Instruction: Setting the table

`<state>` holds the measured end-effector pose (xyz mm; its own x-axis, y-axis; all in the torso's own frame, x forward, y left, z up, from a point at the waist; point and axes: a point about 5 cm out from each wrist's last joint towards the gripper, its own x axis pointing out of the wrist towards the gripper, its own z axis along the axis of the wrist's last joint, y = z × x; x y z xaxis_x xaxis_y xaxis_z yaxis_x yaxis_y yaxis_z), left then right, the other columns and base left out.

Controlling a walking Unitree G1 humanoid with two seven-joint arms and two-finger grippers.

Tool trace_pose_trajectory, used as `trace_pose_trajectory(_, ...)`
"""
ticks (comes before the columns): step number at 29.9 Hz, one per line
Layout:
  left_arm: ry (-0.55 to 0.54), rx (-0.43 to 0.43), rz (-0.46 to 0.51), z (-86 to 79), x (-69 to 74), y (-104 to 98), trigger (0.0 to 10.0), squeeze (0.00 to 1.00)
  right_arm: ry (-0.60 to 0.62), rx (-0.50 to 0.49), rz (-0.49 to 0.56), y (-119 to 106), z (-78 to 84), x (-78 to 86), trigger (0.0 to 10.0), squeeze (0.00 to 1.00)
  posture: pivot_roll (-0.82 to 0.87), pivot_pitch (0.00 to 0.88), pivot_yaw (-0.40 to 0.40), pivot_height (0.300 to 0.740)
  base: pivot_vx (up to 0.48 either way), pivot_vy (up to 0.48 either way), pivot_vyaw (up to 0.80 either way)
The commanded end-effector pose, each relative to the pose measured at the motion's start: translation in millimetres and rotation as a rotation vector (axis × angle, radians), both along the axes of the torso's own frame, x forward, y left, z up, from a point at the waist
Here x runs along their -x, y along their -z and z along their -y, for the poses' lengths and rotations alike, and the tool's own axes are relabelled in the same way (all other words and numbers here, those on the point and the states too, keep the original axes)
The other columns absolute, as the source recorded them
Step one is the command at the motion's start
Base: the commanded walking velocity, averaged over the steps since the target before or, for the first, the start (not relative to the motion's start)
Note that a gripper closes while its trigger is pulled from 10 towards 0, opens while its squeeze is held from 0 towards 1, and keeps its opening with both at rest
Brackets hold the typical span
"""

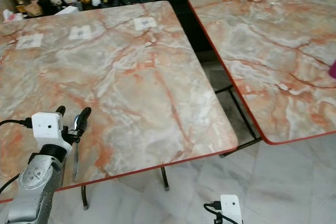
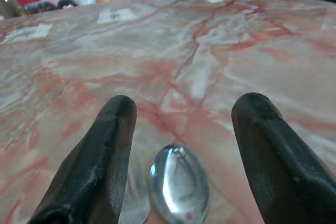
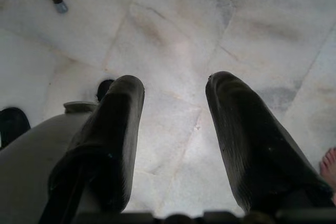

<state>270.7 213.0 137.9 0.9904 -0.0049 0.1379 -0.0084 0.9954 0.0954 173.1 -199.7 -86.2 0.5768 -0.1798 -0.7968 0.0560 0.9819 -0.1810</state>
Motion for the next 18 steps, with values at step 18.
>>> trace_pose_trajectory(18, 0.006, 0.008, -0.008, 1.0, 6.7, 2.1, 10.0, 0.0, 0.01, -0.003, -0.025, 4.1, -0.2, 9.3, 10.0, 0.0, -0.03, 0.137, 0.059, 0.74, 0.0, 0.177, -0.48)
